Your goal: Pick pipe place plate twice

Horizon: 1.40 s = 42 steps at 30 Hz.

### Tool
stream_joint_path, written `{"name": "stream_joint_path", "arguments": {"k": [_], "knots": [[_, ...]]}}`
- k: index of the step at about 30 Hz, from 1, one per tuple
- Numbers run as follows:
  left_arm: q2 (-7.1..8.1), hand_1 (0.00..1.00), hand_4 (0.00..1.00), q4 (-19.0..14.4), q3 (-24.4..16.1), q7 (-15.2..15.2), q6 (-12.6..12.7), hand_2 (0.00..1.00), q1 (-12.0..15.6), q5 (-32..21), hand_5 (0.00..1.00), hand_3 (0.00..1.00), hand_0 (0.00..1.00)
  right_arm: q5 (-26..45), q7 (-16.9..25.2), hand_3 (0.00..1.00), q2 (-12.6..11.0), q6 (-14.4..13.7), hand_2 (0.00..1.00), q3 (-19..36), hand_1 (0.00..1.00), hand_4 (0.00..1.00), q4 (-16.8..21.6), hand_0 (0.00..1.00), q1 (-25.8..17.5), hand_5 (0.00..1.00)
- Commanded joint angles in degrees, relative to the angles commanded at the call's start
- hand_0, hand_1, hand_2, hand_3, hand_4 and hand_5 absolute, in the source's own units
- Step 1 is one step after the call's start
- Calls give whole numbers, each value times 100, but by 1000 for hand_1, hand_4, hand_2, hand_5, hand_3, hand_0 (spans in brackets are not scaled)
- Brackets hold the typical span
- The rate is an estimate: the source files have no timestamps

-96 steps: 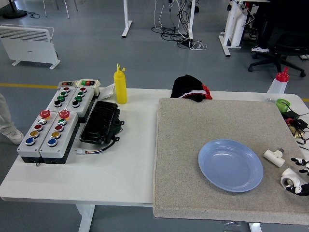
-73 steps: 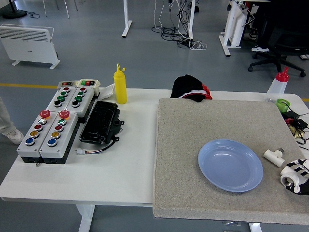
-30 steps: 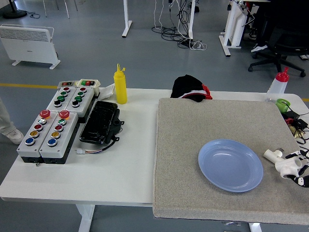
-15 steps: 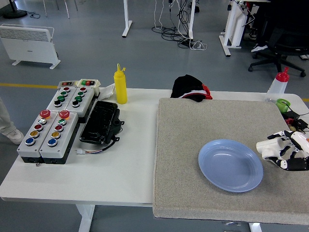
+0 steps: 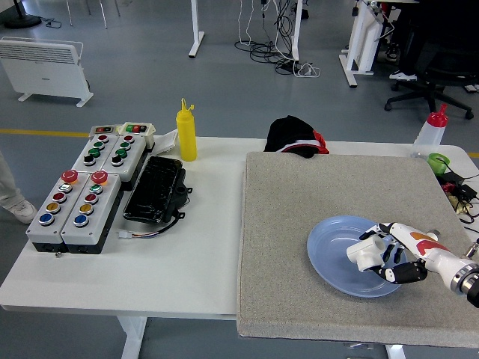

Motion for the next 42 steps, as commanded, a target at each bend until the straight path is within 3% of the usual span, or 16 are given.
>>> {"name": "stream_joint_path", "arguments": {"k": [1, 6, 7, 12, 13, 20, 28, 32, 42], "knots": [[0, 674, 488, -1, 1, 3, 1, 665, -1, 4, 998, 673, 707, -43, -21, 699, 30, 34, 622, -45, 647, 629, -27, 703, 33, 205], [0, 674, 488, -1, -8, 3, 10, 665, -7, 16, 998, 673, 707, -239, -130, 699, 101, 214, 622, -112, 647, 629, -176, 703, 121, 205], [0, 672, 488, -1, -7, 2, 9, 663, -7, 18, 998, 674, 707, -241, -115, 838, 97, 222, 819, -102, 769, 748, -193, 843, 125, 297], [6, 672, 488, -9, -41, 33, 15, 663, -20, 85, 998, 674, 707, -287, -176, 838, 87, 410, 819, -11, 769, 748, -244, 843, 131, 297], [6, 672, 489, -11, -44, 36, 18, 663, -23, 86, 998, 674, 707, -275, -194, 998, 93, 431, 985, 9, 871, 818, -254, 945, 131, 342], [2, 673, 490, -12, -74, 43, 28, 665, -36, 113, 998, 673, 707, -217, -173, 998, 82, 422, 998, 202, 907, 834, -262, 965, 82, 336], [2, 671, 489, -10, -80, 31, 30, 663, -39, 95, 998, 674, 707, -162, -131, 998, -70, 457, 998, 825, 908, 835, -136, 969, -33, 332], [0, 670, 489, -12, -75, 37, 33, 663, -26, 97, 998, 673, 707, -118, -142, 998, -59, 514, 985, 945, 899, 830, -489, 959, 89, 332], [0, 669, 489, -18, -88, 56, 30, 662, -20, 127, 998, 673, 707, -147, -32, 998, 212, 559, 970, 391, 891, 820, -2146, 954, 719, 320]]}}
